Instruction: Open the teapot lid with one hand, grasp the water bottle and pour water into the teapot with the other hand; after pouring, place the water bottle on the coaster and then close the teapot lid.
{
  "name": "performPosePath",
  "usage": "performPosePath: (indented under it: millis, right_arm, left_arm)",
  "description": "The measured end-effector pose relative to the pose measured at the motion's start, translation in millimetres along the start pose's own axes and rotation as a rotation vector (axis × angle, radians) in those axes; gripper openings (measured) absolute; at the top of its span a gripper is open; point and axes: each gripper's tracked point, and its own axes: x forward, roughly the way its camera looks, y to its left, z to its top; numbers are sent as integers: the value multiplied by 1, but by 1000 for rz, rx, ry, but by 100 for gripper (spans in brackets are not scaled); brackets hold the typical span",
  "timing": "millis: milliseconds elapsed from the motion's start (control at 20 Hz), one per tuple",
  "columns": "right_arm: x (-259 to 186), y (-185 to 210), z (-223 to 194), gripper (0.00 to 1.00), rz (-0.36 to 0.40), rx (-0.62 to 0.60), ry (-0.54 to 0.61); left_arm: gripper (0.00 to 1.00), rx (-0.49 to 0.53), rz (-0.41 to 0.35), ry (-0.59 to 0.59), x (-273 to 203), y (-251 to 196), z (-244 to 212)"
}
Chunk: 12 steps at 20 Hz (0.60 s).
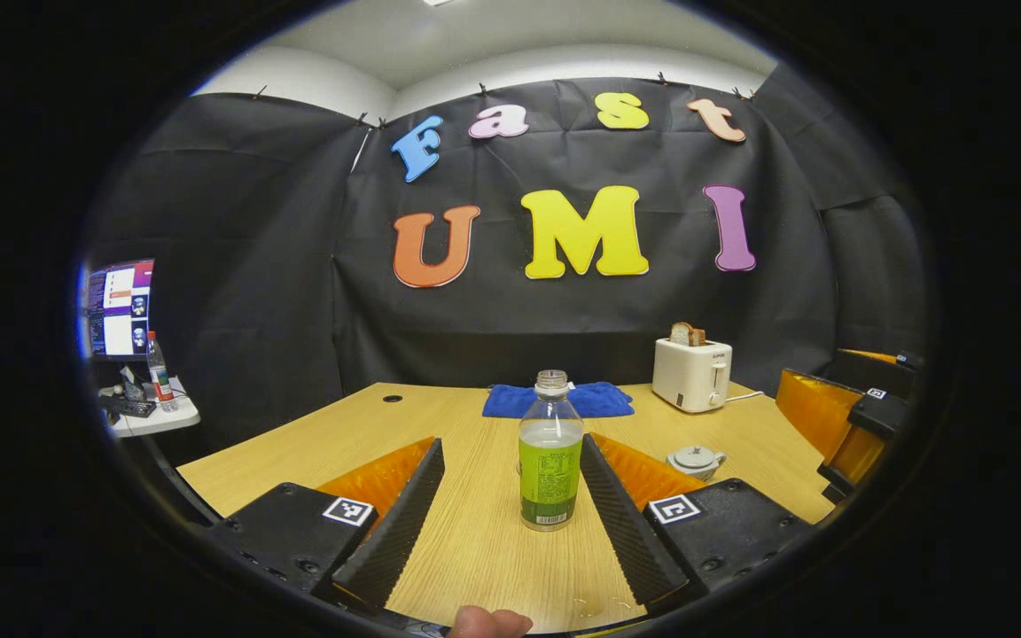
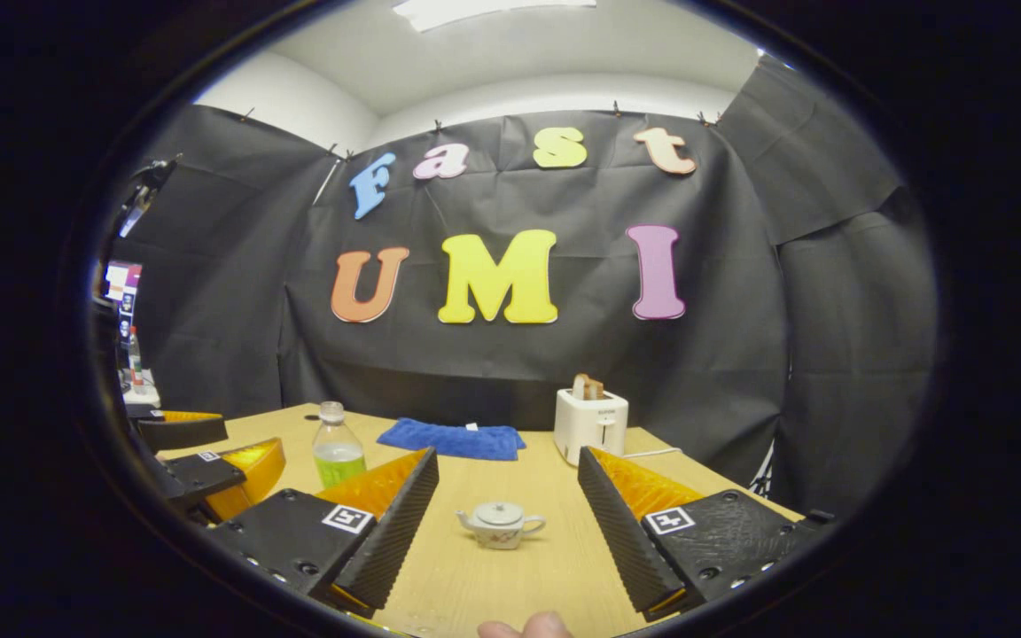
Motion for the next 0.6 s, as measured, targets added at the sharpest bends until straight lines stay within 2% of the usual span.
performPosePath:
  millis: [100,300,600]
  right_arm:
    - [3,1,-5,97,1,-3,8]
    - [14,-3,-21,95,-4,7,36]
    - [50,4,-52,95,17,10,108]
  left_arm:
    - [96,2,0,0,-1,0,0]
    - [96,8,3,5,0,1,-1]
    - [97,6,19,-4,2,11,1]
